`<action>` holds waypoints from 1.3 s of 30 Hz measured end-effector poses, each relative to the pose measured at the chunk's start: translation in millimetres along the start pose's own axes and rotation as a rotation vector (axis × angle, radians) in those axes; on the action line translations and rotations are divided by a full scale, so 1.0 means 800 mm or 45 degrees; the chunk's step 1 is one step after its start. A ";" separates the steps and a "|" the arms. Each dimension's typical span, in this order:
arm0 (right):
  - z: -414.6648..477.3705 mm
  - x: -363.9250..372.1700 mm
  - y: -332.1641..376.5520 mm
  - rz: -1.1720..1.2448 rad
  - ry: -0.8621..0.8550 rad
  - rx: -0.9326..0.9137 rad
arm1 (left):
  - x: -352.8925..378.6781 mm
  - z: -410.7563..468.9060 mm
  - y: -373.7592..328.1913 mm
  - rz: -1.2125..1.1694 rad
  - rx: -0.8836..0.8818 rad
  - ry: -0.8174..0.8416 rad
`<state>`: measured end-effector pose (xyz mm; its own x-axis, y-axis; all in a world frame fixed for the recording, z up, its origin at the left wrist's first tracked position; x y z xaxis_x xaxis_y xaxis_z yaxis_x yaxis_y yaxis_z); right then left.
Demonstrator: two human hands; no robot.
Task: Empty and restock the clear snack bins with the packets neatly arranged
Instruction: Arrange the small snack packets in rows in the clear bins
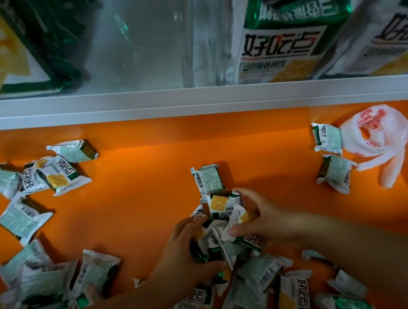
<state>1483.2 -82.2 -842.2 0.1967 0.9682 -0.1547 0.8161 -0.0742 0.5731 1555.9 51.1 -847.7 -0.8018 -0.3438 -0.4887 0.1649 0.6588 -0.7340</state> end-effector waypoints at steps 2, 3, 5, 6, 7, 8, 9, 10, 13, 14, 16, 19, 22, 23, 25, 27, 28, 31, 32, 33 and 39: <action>-0.002 0.007 -0.003 0.044 0.026 0.013 | 0.001 -0.002 0.000 0.007 0.010 0.036; -0.002 0.011 -0.003 0.058 0.036 0.013 | 0.000 -0.003 0.000 0.003 0.009 0.049; 0.000 0.012 0.001 0.069 0.039 -0.014 | -0.002 -0.003 -0.001 -0.046 -0.003 0.043; 0.001 0.011 0.004 0.069 0.031 -0.037 | -0.004 -0.003 -0.002 -0.072 -0.006 0.033; -0.001 0.009 0.009 0.059 0.026 -0.054 | -0.006 -0.003 -0.004 -0.089 -0.004 0.025; -0.004 0.007 0.014 0.042 0.021 -0.074 | -0.009 -0.003 -0.007 -0.103 -0.003 0.025; -0.005 0.003 0.018 0.019 0.015 -0.086 | -0.011 -0.004 -0.012 -0.126 0.000 0.029; -0.008 -0.001 0.022 -0.004 -0.001 -0.103 | -0.013 -0.004 -0.016 -0.154 0.000 0.036; -0.023 -0.010 0.039 -0.058 -0.033 -0.163 | -0.020 -0.011 -0.035 -0.193 0.010 0.040; -0.031 -0.013 0.044 -0.088 -0.045 -0.200 | -0.024 -0.015 -0.043 -0.184 0.021 0.036; -0.051 -0.020 0.060 -0.096 -0.072 -0.281 | -0.032 -0.022 -0.060 -0.167 0.055 0.033; -0.094 -0.033 0.083 0.002 -0.118 -0.382 | -0.053 -0.039 -0.096 -0.133 0.137 -0.010; -0.150 -0.048 0.109 0.079 -0.166 -0.498 | -0.080 -0.071 -0.149 -0.039 0.264 -0.118; -0.171 -0.054 0.117 0.106 -0.175 -0.538 | -0.087 -0.084 -0.169 -0.029 0.310 -0.155; -0.213 -0.065 0.129 0.107 -0.184 -0.599 | -0.099 -0.111 -0.204 -0.023 0.380 -0.218; -0.260 -0.077 0.140 0.105 -0.198 -0.653 | -0.108 -0.138 -0.242 -0.014 0.480 -0.256; -0.283 -0.085 0.145 0.115 -0.217 -0.694 | -0.111 -0.153 -0.264 0.014 0.539 -0.267; -0.347 -0.114 0.162 0.085 -0.319 -0.834 | -0.119 -0.190 -0.325 0.083 0.670 -0.313; -0.368 -0.122 0.169 0.064 -0.356 -0.876 | -0.122 -0.200 -0.345 0.100 0.702 -0.339; -0.388 -0.129 0.176 0.043 -0.382 -0.908 | -0.125 -0.207 -0.364 0.121 0.734 -0.370; -0.472 -0.203 0.229 0.103 -0.593 -1.135 | -0.151 -0.210 -0.487 0.239 0.972 -0.567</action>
<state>1395.6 -162.5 -408.0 0.5817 0.7642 -0.2785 0.1243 0.2549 0.9589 1492.3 -52.1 -423.3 -0.4526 -0.6071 -0.6531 0.7343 0.1618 -0.6593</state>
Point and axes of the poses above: each hand's wrist, its own z-axis towards the middle knuckle, its own x-axis out of the palm, y = z × x, the point moved 10 cm from there along z, towards the middle knuckle, and after that the axes turned 9 degrees about -y, right-handed, at the moved point
